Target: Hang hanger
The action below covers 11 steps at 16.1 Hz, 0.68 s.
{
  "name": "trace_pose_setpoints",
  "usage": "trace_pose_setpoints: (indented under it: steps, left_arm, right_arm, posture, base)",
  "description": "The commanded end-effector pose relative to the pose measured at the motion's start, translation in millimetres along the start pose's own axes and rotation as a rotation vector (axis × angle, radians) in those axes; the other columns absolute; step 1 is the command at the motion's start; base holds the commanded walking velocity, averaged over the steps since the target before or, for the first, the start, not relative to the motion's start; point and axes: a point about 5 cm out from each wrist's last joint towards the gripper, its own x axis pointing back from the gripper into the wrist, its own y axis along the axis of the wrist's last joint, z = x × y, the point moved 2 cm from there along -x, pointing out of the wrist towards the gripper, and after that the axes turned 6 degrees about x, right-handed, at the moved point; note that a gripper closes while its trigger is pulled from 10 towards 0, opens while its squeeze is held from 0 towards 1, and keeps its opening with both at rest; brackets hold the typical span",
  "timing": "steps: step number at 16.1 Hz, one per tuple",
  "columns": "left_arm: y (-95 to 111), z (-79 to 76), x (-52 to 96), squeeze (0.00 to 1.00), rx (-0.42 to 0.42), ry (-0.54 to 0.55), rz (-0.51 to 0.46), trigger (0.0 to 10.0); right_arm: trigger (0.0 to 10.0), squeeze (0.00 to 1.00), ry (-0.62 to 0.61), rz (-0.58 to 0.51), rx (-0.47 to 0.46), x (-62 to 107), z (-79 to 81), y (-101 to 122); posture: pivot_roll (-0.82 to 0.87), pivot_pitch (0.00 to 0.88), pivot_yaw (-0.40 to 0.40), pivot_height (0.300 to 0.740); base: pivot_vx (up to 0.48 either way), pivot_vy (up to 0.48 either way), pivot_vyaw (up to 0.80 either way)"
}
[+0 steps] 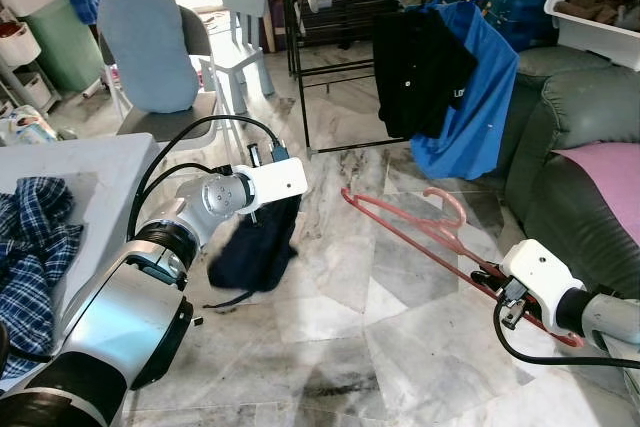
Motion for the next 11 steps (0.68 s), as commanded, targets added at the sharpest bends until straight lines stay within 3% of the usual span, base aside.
trace_pose_setpoints:
  steps: [1,3,4,6,8,11]
  left_arm:
    - [1.7,8.8,0.8,0.00,0.051,0.051,0.001,10.0]
    - [-0.7,10.7,-0.3,0.00,0.229,0.084,0.011,10.0]
    - [1.4,9.8,-0.9,0.00,0.255,0.072,-0.003,10.0]
    - [8.1,4.0,-2.5,0.00,0.238,0.022,-0.047,10.0]
    - [13.4,-2.0,-3.4,0.00,0.157,-0.019,-0.076,10.0]
    - [11.4,-1.2,-3.4,0.00,0.181,-0.015,-0.061,10.0]
  right_arm:
    - [10.0,0.00,-0.005,-0.045,0.022,3.6,-6.6,13.1]
    - [10.0,0.00,0.043,-0.071,0.006,8.1,-4.4,21.2]
    - [10.0,0.00,0.057,-0.076,0.003,8.8,-3.5,22.6]
    - [10.0,0.00,0.080,-0.075,0.001,9.3,-1.7,22.4]
    - [10.0,0.00,0.106,-0.064,0.000,9.6,1.6,20.8]
    - [10.0,0.00,0.142,-0.058,-0.014,11.7,5.4,21.4]
  posture:
    - [-0.20,0.000,0.109,0.740]
    - [-0.21,0.000,0.112,0.740]
    - [-0.21,0.000,0.112,0.740]
    - [-0.21,0.000,0.111,0.740]
    - [-0.21,0.000,0.109,0.740]
    - [-0.21,0.000,0.109,0.740]
  base:
    - [0.000,0.000,0.00]
    - [0.000,0.000,0.00]
    - [0.000,0.000,0.00]
    - [0.000,0.000,0.00]
    - [0.000,0.000,0.00]
    - [0.000,0.000,0.00]
